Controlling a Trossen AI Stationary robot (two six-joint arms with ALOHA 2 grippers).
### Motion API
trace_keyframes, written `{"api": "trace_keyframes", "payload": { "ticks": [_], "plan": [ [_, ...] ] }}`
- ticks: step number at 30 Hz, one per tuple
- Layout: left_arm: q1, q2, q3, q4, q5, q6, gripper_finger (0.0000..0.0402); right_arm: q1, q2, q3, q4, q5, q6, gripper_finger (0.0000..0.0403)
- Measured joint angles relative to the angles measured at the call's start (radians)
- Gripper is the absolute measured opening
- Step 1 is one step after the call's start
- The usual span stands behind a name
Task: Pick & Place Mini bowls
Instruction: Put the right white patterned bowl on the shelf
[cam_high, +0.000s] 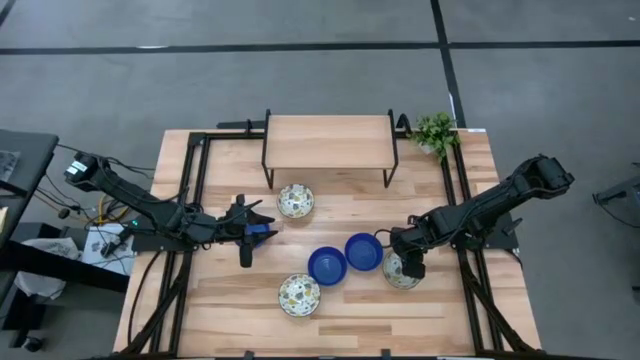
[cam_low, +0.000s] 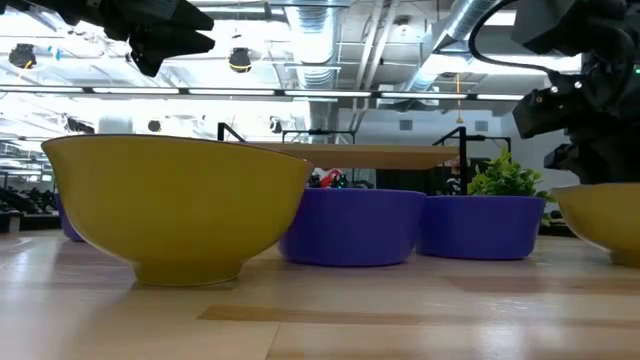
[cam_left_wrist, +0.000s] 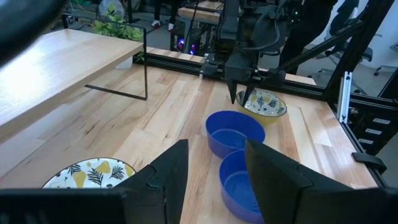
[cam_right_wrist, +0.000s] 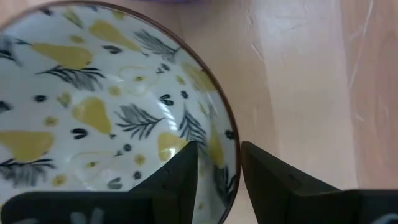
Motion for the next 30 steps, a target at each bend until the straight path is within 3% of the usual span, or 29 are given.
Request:
{"api": "trace_keyframes", "payload": {
  "ticks": [30],
  "plan": [
    [0.000,0.000,0.000,-0.001,0.000,0.000,0.0157,0.000,-0.042,0.013,0.000,-0.006,0.000,0.0113]
  ]
}}
